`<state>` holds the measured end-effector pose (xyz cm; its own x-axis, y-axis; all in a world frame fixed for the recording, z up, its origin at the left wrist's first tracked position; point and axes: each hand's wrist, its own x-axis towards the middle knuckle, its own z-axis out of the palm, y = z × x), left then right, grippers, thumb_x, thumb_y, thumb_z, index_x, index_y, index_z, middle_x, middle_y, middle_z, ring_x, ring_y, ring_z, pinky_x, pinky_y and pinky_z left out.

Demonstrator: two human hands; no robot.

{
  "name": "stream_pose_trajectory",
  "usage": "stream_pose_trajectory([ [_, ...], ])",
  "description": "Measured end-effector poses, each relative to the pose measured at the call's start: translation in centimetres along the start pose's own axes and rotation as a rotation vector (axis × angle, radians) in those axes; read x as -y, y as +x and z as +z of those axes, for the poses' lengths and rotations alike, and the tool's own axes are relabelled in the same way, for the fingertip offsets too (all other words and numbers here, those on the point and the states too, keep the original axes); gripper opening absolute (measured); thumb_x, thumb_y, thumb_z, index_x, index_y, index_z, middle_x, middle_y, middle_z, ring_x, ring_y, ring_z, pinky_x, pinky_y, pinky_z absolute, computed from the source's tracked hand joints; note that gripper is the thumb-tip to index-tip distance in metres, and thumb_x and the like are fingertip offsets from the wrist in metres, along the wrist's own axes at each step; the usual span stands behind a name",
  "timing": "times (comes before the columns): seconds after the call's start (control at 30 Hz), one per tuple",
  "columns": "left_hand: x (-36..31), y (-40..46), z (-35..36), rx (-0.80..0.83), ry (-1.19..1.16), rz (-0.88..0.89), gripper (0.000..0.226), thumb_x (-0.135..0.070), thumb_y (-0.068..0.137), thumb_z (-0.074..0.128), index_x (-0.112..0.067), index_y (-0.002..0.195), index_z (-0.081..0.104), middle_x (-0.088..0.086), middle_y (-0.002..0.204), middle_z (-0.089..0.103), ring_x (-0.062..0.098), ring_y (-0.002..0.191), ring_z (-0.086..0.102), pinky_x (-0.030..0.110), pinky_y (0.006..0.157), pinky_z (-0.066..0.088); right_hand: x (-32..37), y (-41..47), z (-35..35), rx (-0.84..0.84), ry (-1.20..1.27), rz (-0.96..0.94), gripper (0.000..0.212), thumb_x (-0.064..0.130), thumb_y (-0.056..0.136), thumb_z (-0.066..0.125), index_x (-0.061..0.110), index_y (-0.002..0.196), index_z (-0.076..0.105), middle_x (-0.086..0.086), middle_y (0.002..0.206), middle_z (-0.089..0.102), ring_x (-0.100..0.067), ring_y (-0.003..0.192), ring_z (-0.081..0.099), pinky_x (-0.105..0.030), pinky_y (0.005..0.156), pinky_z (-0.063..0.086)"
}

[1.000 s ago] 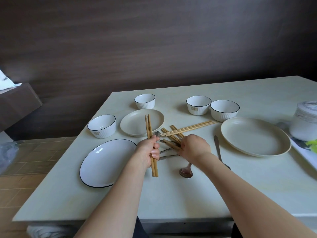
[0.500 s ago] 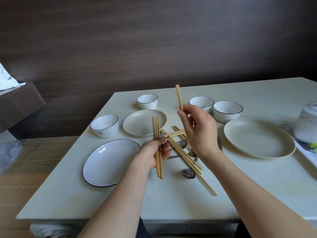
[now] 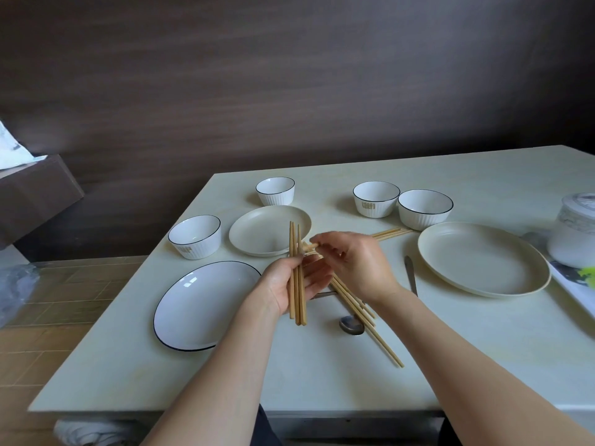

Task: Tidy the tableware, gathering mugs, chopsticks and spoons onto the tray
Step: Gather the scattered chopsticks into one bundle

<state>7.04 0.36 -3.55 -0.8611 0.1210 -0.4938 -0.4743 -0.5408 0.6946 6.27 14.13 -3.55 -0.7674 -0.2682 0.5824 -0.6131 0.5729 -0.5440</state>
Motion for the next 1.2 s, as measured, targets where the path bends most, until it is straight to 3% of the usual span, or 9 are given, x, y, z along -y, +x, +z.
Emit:
stream_pose_trajectory([
  [0.2, -0.1, 0.2, -0.2, -0.017, 0.107, 0.001, 0.030, -0.023, 0.099, 0.045, -0.005, 0.084, 0.064, 0.009, 0.061, 0.069, 0.020, 0.052, 0.069, 0.034, 0.054, 0.059, 0.0, -0.2, 0.4, 0.298, -0.090, 0.076, 0.035, 0.006, 0.084, 0.055, 0.026, 0.108, 0.072, 0.003, 0.099, 0.073, -0.017, 0.093, 0.064, -0.029, 0.081, 0.050],
  [0.37, -0.1, 0.3, -0.5, -0.018, 0.157, 0.001, 0.029, -0.026, 0.100, 0.044, -0.011, 0.086, 0.066, 0.005, 0.060, 0.069, 0.017, 0.048, 0.068, 0.029, 0.049, 0.058, -0.1, -0.3, 0.7, 0.355, -0.095, 0.157, 0.037, 0.014, 0.080, 0.050, 0.028, 0.107, 0.072, 0.007, 0.098, 0.073, -0.011, 0.092, 0.065, -0.028, 0.081, 0.053],
  [0.53, -0.1, 0.4, -0.4, -0.013, 0.159, 0.008, 0.028, -0.026, 0.100, 0.043, -0.013, 0.092, 0.066, 0.004, 0.060, 0.070, 0.019, 0.047, 0.067, 0.033, 0.046, 0.058, 0.1, -0.5, 0.6, 0.425, -0.078, 0.139, 0.033, 0.015, 0.082, 0.051, 0.030, 0.100, 0.074, 0.004, 0.086, 0.073, -0.014, 0.084, 0.064, -0.028, 0.078, 0.052],
  [0.67, 0.1, 0.7, -0.4, -0.037, 0.107, 0.024, 0.026, -0.024, 0.100, 0.044, -0.011, 0.091, 0.064, 0.007, 0.062, 0.070, 0.020, 0.048, 0.067, 0.033, 0.049, 0.058, 0.0, -0.3, 1.0, 0.315, -0.031, 0.220, 0.032, 0.009, 0.081, 0.048, 0.026, 0.097, 0.070, 0.004, 0.089, 0.073, -0.018, 0.087, 0.066, -0.031, 0.077, 0.052],
  [0.77, 0.1, 1.4, -0.6, -0.119, 0.070, 0.069, 0.022, -0.021, 0.100, 0.045, -0.010, 0.087, 0.060, 0.004, 0.057, 0.064, 0.013, 0.037, 0.057, 0.018, 0.040, 0.049, -1.2, 0.0, 1.0, 0.149, -0.180, 0.323, 0.028, 0.011, 0.082, 0.046, 0.024, 0.097, 0.065, -0.001, 0.089, 0.070, -0.024, 0.089, 0.061, -0.029, 0.066, 0.046],
  [0.9, -0.1, 2.2, -0.9, -0.193, 0.086, 0.106, 0.026, -0.023, 0.102, 0.040, -0.013, 0.082, 0.054, -0.003, 0.062, 0.040, 0.004, 0.027, 0.031, 0.008, 0.033, 0.022, -3.2, -0.2, 1.5, 0.270, -0.355, 0.448, 0.032, 0.013, 0.085, 0.043, 0.022, 0.106, 0.066, -0.003, 0.104, 0.066, -0.025, 0.109, 0.051, -0.033, 0.082, 0.049],
  [1.0, -0.1, 2.6, -0.9, -0.217, 0.101, 0.112, 0.030, -0.027, 0.103, 0.038, -0.013, 0.082, 0.055, -0.003, 0.061, 0.036, 0.003, 0.025, 0.026, 0.008, 0.031, 0.019, -3.9, -0.2, 2.2, 0.353, -0.416, 0.416, 0.040, 0.014, 0.087, 0.042, 0.021, 0.122, 0.059, -0.002, 0.125, 0.057, -0.027, 0.119, 0.043, -0.035, 0.095, 0.041],
  [1.1, 0.0, 2.8, -0.7, -0.220, 0.106, 0.110, 0.031, -0.027, 0.103, 0.038, -0.012, 0.082, 0.055, -0.003, 0.062, 0.037, 0.003, 0.024, 0.025, 0.007, 0.031, 0.018, -4.2, 0.2, 2.9, 0.391, -0.447, 0.348, 0.049, 0.021, 0.092, 0.042, 0.021, 0.141, 0.040, 0.000, 0.150, 0.035, -0.027, 0.136, 0.030, -0.038, 0.108, 0.029],
  [1.2, -0.2, 3.3, -0.7, -0.248, 0.104, 0.111, 0.030, -0.026, 0.102, 0.040, -0.014, 0.080, 0.055, -0.003, 0.063, 0.038, 0.003, 0.024, 0.025, 0.007, 0.032, 0.018, -4.5, 0.5, 3.9, 0.446, -0.437, 0.321, 0.053, 0.030, 0.097, 0.036, 0.023, 0.148, 0.026, 0.003, 0.159, 0.018, -0.024, 0.145, 0.016, -0.039, 0.114, 0.018],
])
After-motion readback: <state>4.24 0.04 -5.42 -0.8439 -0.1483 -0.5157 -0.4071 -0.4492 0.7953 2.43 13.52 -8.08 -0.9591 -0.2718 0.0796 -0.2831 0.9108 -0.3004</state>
